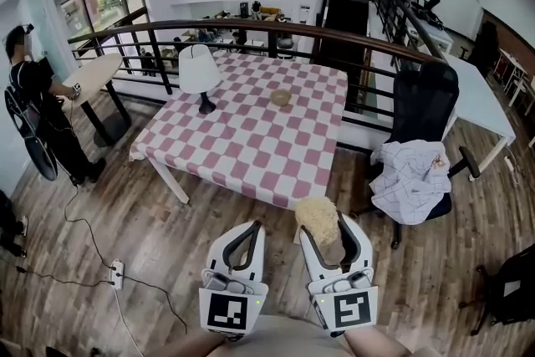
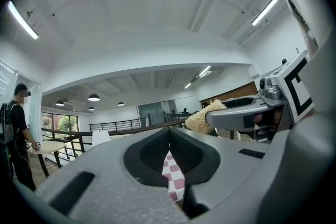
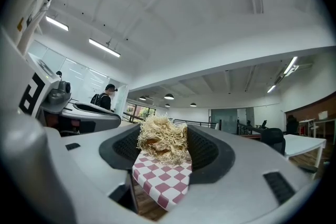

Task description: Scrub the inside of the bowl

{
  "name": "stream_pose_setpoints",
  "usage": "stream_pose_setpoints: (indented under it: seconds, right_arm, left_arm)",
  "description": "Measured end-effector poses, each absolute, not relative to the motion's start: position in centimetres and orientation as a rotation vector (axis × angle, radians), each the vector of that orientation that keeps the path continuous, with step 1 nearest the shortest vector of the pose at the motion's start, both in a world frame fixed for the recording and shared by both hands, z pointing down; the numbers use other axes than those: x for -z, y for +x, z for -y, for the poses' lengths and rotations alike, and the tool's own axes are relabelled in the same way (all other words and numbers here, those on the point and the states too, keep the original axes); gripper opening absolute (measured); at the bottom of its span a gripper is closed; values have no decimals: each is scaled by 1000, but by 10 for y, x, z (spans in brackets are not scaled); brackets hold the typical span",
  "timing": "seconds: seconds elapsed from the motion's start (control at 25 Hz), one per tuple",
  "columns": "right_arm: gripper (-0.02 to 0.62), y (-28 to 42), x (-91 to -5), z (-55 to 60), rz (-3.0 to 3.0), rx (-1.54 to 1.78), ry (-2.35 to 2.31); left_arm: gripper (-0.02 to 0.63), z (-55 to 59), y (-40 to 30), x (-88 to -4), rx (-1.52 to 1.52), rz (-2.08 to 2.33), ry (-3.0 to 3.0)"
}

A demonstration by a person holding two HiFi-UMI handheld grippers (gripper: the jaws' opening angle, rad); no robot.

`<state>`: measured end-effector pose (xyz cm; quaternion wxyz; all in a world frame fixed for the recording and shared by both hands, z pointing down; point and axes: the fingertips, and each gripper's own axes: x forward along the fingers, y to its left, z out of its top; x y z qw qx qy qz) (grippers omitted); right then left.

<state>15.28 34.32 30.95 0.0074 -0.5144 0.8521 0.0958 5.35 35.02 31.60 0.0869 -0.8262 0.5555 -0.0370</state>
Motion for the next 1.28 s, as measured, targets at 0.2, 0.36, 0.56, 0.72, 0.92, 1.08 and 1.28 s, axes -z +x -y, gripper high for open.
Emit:
stream_pose_setpoints:
  seconds: [0.2,0.36,0.56,0.72,0.92,1.08,1.28]
  right_arm:
    - [252,142,-322,-330,-2684,-294,-1584]
    - [252,137,-329,-312,-2688,-287,-1600]
    - [252,126,-335,-285,-2708,-292,-1619]
    - [252,112,-337,-254,-2725,-291,-1631]
    - [252,89,-338,-209,-2757,-293,-1628]
    - [252,73,-337,-168,-2767,-272,-1647]
    - [252,56,-333,-113,-2759,-246,-1693]
  left_arm:
    - [15,-336,53,-325,102,-1635,-2472]
    - [15,-318,49,-330,108,-1617,-2474]
    - [15,-290,38,-334,99,-1623,-2496]
    - [15,-255,22,-343,157,-1632,-2510]
    - [15,-209,2,-343,147,-1625,-2536]
    - [15,-168,-11,-339,144,-1615,-2558]
    - [15,-111,-30,-334,144,-1576,-2580]
